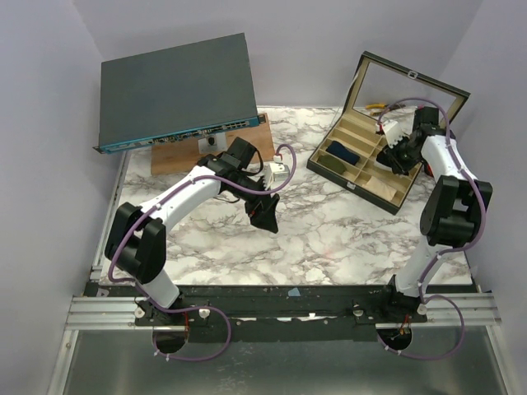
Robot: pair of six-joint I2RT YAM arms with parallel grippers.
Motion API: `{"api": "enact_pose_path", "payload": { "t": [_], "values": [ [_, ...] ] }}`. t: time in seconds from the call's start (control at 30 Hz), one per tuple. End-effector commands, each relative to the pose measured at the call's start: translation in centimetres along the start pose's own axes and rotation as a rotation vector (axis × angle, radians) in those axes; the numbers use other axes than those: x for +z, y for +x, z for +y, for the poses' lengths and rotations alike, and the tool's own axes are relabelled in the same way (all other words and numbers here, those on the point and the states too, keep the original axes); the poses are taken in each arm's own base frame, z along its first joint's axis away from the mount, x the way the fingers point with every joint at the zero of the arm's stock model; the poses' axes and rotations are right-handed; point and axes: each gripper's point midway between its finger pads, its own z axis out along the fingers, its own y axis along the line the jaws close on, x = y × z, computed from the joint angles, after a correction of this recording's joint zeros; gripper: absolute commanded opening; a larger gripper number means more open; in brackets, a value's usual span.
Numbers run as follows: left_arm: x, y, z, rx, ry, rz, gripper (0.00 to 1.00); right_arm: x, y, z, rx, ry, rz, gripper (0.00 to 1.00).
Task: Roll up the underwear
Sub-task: Place the underwear in the storage box.
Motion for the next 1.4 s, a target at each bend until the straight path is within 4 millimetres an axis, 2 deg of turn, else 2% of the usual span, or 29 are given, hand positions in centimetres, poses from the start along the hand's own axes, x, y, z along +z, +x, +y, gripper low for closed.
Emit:
{"api": "enact_pose_path", "payload": {
  "t": [0.0,0.23,0.43,0.67,0.93,1.23,1.37],
  "values": [
    [-0.2,-0.6,0.3,0.01,0.007,-0.008,0.88,-2.0,-0.5,0.0,0.016,0.005,-0.002,0.02],
    [-0.1,-0.4,0.3,0.005,0.009,-0.006,0.88,-0.6,1.8,1.3,-0.02,-0.042,0.077,0.01],
    [0.0,-0.3,0.3,0.004,0.012,-0.005,0.88,1.5,3.1,1.1,-0.025,-0.021,0.111,0.01],
    [0.0,-0.1,0.3,0.0,0.012,-0.001,0.88,3.0,3.7,0.7,-0.017,-0.013,0.135,0.01],
    [0.0,-0.1,0.3,-0.002,0.011,-0.001,0.88,3.6,3.9,-0.5,-0.016,0.022,0.158,0.01],
    [-0.1,-0.3,0.3,-0.001,0.011,-0.003,0.88,5.8,7.1,0.6,-0.018,0.041,0.24,0.01],
    [0.0,-0.4,0.3,-0.002,0.012,-0.004,0.88,6.7,7.8,0.9,-0.002,0.043,0.256,0.01]
  ]
}}
